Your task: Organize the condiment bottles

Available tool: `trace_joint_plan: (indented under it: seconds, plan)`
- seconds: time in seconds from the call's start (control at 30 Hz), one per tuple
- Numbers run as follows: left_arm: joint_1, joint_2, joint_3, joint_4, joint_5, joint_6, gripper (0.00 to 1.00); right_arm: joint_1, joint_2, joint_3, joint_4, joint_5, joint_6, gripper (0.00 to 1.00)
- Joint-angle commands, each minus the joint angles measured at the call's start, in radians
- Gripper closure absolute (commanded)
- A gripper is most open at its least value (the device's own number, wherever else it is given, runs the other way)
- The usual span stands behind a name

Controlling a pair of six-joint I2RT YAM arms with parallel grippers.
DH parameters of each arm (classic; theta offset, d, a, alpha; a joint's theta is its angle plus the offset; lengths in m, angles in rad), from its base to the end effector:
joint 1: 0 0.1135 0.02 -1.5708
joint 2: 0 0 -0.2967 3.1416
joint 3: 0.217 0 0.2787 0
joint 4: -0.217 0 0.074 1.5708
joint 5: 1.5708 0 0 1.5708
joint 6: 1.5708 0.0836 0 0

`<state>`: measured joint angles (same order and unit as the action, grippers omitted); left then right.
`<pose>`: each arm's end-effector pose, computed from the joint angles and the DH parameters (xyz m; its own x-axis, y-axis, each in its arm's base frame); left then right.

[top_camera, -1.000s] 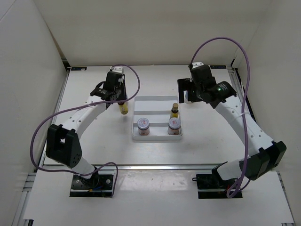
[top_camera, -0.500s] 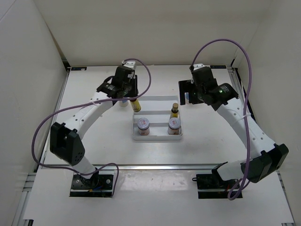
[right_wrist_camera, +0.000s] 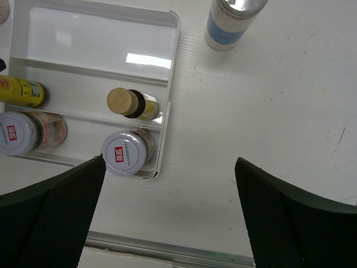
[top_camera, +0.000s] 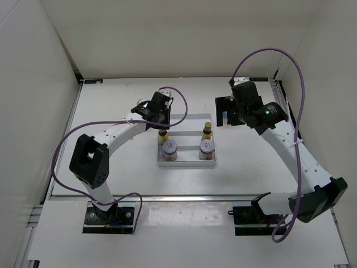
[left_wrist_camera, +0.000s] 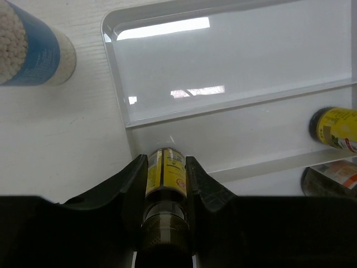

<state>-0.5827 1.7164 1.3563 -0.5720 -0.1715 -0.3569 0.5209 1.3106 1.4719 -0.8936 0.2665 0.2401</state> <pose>0.3687 -0.2259 0.2418 -0.7879 0.1070 -0.6065 0.1942 0.9777 -0.0799 0.2865 0.1390 0.3998 -0.6370 -0.1010 -0.7642 -0.1634 0.9865 0.0058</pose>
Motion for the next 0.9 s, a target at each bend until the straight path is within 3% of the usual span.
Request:
trace_joint_plan:
  seconds: [0.0,0.13,0.17,0.2,0.33,0.47,0.57,0.7,0.87]
  plan:
    - [-0.003,-0.011,0.007,0.038,-0.033,-0.017,0.72,-0.004,-0.034,-0.018,-0.002,0.007,0.011,0.0]
    - [-0.003,-0.001,0.007,0.038,-0.033,-0.017,0.33,-0.004,-0.034,-0.018,-0.002,0.016,0.011,0.0]
    - [-0.003,-0.001,0.018,0.038,-0.033,-0.017,0.12,-0.004,-0.034,-0.018,-0.002,0.016,0.011,0.0]
    - [-0.003,-0.011,0.018,0.038,-0.033,-0.017,0.0,-0.004,-0.034,-0.018,-0.002,0.016,0.011,0.0]
    - [-0.003,-0.058,0.102,0.006,-0.054,0.004,0.0,-0.08,0.004,0.01,0.008,-0.036,-0.014,0.0]
    - [-0.003,-0.119,0.232,-0.087,-0.126,0.067,0.0,-0.176,0.15,0.122,-0.013,-0.081,-0.048,0.0]
    - [0.041,-0.216,0.245,-0.112,-0.198,0.151,0.0,-0.239,0.255,0.227,-0.022,-0.121,-0.061,0.0]
    - [0.13,-0.397,0.101,-0.144,-0.368,0.148,0.0,-0.274,0.389,0.355,-0.022,-0.159,-0.079,0.0]
    - [0.241,-0.672,-0.191,-0.089,-0.386,0.159,0.0,-0.315,0.582,0.476,-0.022,-0.202,-0.101,0.0]
